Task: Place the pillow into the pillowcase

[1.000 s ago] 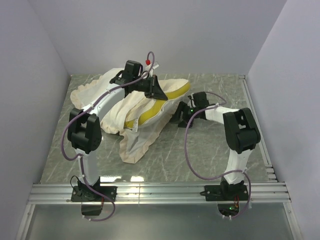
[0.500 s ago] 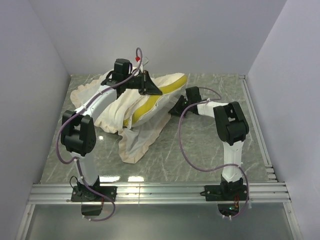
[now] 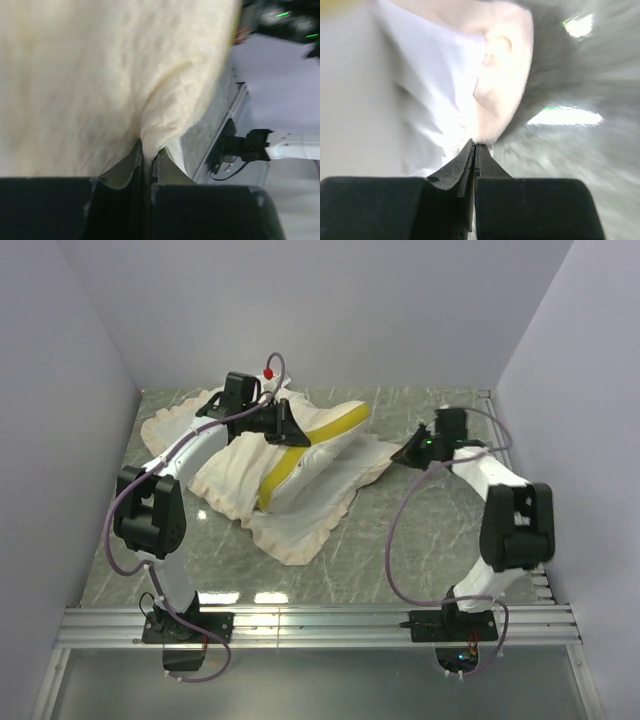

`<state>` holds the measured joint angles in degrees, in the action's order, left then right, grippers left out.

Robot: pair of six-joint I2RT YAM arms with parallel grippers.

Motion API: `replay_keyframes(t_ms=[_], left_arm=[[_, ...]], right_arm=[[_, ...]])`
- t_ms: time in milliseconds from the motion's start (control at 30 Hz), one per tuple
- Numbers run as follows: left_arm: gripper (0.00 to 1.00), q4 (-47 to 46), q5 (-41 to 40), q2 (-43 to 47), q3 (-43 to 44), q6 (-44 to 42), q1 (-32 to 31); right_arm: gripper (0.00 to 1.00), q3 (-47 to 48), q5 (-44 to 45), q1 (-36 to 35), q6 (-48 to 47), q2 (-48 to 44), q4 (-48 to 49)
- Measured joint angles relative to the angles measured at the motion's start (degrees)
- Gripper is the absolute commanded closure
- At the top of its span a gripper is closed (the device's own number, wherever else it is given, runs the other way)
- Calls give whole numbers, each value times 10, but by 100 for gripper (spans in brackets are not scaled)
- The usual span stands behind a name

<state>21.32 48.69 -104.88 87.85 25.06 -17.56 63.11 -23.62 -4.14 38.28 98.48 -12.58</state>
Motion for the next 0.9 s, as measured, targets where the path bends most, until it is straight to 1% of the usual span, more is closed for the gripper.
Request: replay_keyframes(t_ms=[67, 167, 233, 333, 367, 433, 467, 500, 533, 567, 700, 800, 900], left_arm=[[100, 25, -28, 6, -9, -37, -9], [100, 23, -56, 8, -24, -72, -34], [100, 22, -73, 6, -34, -87, -57], [100, 16, -87, -12, -35, -94, -93], [100, 12, -86, -21, -35, -93, -103], [100, 4, -77, -50, -30, -89, -116], [97, 1, -69, -68, -24, -86, -121], [95, 0, -62, -83, -20, -84, -124], [93, 2, -55, -101, -16, -82, -127], [90, 4, -49, -113, -14, -83, -129], [89, 20, -50, -128, -28, -99, -133], [90, 23, -49, -121, -47, -120, -130], [91, 24, -49, -105, -66, -142, -130]], right_arm=[[100, -5, -15, 42, -29, -52, -19], [100, -6, -25, 68, -54, -77, -34], [100, -5, -26, 67, -64, -66, -42], [100, 0, -24, 61, -80, -22, -56], [87, 8, -23, 63, -84, -2, -62], [70, 23, -28, 67, -91, 36, -73], [49, 29, -31, 68, -95, 54, -78], [36, 29, -37, 70, -93, 66, -82], [29, 24, -41, 71, -93, 71, -85], [27, 12, -47, 72, -97, 70, -85], [27, -19, -71, 73, -96, 59, -96], [27, -14, -70, 73, -93, 64, -96], [27, 13, -69, 73, -83, 86, -89]])
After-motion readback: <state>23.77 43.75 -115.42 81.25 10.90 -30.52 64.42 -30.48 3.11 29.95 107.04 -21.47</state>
